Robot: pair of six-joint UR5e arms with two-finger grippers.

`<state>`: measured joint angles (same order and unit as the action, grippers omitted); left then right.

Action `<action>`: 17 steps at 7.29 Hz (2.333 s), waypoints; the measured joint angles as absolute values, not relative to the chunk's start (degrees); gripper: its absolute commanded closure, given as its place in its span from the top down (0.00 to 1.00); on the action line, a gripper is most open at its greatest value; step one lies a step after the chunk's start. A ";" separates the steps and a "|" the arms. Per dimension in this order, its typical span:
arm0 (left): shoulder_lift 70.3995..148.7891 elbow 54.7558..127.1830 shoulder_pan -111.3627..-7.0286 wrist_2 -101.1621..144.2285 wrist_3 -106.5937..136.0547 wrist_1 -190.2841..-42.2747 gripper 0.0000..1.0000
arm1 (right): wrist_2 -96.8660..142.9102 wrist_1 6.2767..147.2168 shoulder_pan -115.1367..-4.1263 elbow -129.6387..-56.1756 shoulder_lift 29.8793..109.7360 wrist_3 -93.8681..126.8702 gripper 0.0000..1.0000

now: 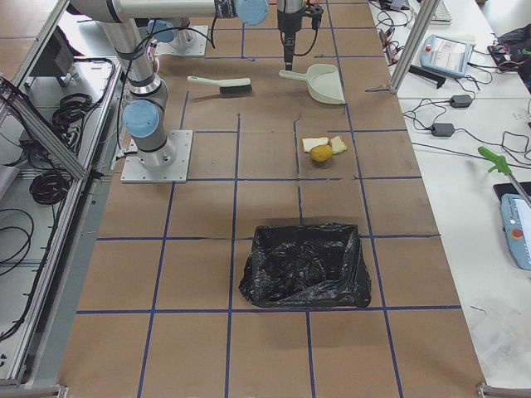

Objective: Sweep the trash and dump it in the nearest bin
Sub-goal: 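Move the left gripper down toward the white brush handle, then lower the left gripper and close it on the white brush handle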

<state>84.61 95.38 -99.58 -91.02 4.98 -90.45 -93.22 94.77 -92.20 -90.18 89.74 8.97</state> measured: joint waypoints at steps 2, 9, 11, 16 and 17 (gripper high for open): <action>85.46 95.36 -99.61 -90.93 5.10 -90.42 0.99 | -93.17 94.82 -92.20 -90.18 89.74 8.97 1.00; 86.11 100.83 -108.33 -89.34 22.51 -90.19 0.96 | -93.23 94.82 -92.11 -90.15 89.82 8.97 1.00; 85.80 104.66 -114.76 -89.41 31.94 -88.27 0.96 | -93.17 94.83 -92.11 -90.10 89.81 8.96 1.00; 85.95 113.37 -130.77 -88.97 49.35 -78.29 1.00 | -93.10 94.84 -92.15 -89.92 89.82 8.96 1.00; 85.93 116.58 -133.04 -88.93 53.59 -75.02 1.00 | -93.08 94.83 -92.12 -89.92 89.82 8.96 1.00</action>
